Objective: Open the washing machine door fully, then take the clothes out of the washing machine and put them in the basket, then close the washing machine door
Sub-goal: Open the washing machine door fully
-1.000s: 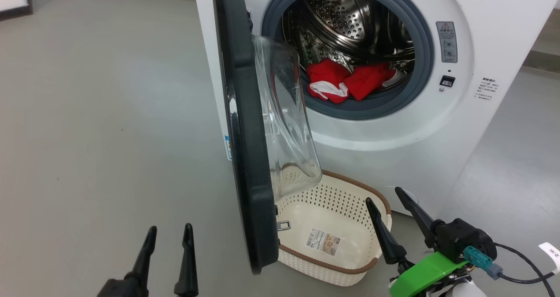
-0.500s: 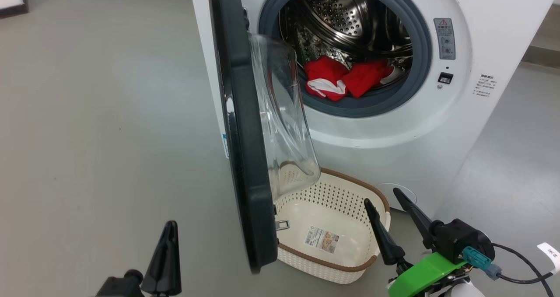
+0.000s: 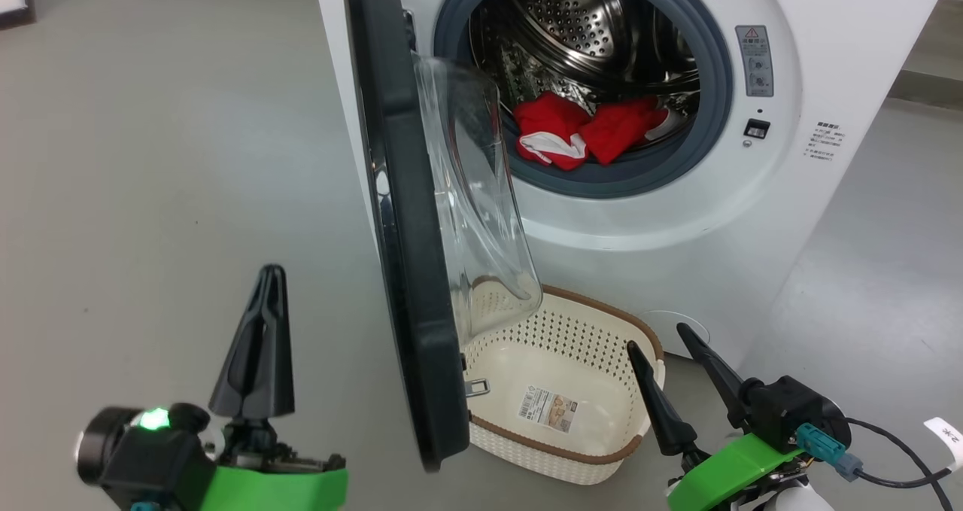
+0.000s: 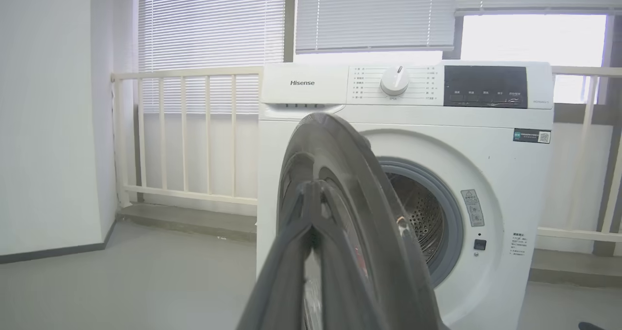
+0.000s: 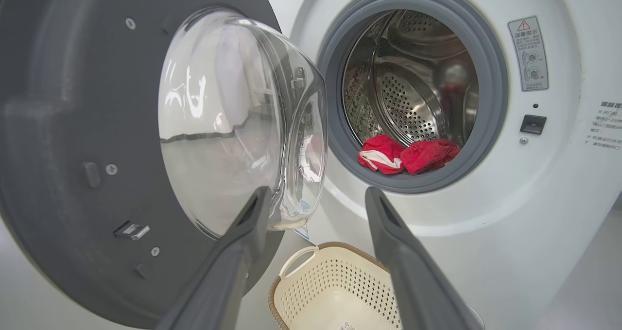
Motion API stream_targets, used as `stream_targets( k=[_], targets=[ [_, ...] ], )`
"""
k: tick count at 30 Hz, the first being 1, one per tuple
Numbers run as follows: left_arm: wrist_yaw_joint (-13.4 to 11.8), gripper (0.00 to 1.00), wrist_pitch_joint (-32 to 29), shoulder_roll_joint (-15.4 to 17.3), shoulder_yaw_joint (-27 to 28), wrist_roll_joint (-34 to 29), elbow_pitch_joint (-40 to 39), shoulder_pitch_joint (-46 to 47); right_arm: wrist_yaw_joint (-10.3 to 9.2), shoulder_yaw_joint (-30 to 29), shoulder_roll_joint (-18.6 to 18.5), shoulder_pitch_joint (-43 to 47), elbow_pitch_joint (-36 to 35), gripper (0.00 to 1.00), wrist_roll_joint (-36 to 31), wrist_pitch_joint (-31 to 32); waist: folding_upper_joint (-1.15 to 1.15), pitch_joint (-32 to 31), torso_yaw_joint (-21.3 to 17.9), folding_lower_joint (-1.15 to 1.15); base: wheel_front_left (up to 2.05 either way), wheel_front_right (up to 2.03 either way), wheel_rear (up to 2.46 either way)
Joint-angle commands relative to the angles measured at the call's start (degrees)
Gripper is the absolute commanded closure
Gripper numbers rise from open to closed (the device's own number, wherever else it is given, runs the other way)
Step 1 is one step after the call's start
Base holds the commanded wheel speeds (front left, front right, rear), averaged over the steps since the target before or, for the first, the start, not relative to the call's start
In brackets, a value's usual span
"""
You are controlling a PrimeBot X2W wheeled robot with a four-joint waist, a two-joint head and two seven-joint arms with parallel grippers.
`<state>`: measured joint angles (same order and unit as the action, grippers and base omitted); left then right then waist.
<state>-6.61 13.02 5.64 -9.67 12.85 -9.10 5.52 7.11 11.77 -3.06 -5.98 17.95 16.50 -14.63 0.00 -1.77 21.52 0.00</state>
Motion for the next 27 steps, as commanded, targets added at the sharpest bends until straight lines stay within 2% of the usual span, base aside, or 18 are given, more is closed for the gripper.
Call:
stream_targets(
  k=[1,11,20,27],
  targets=[
    [-0.35,1.0,-0.72,1.11,1.1,-1.25,-3.27,3.4,0.37,1.19,0.18,-1.76,-1.21,0.0,0.25,-0.37,0.0,0.05,-0.19,0.0,0.0,0.0,0.0],
    [1.31,1.0,-4.98,0.22,-5.99,-3.31,-9.66,7.64,0.37,1.62,0.18,-2.22,-1.25,0.0,0.23,-0.37,0.0,0.58,-0.84,0.0,0.0,0.0,0.0],
    [3.38,1.0,-7.28,-1.29,-12.63,-0.28,-4.52,6.69,0.37,1.58,0.18,-2.44,-1.4,0.0,0.89,-0.37,0.0,1.28,-1.39,0.0,0.0,0.0,0.0],
    [3.89,1.0,-10.45,-1.56,-14.61,1.78,0.18,5.75,0.37,1.26,0.18,-2.72,-1.85,0.0,1.41,-0.37,0.0,1.87,-1.65,0.0,0.0,0.0,0.0]
  ],
)
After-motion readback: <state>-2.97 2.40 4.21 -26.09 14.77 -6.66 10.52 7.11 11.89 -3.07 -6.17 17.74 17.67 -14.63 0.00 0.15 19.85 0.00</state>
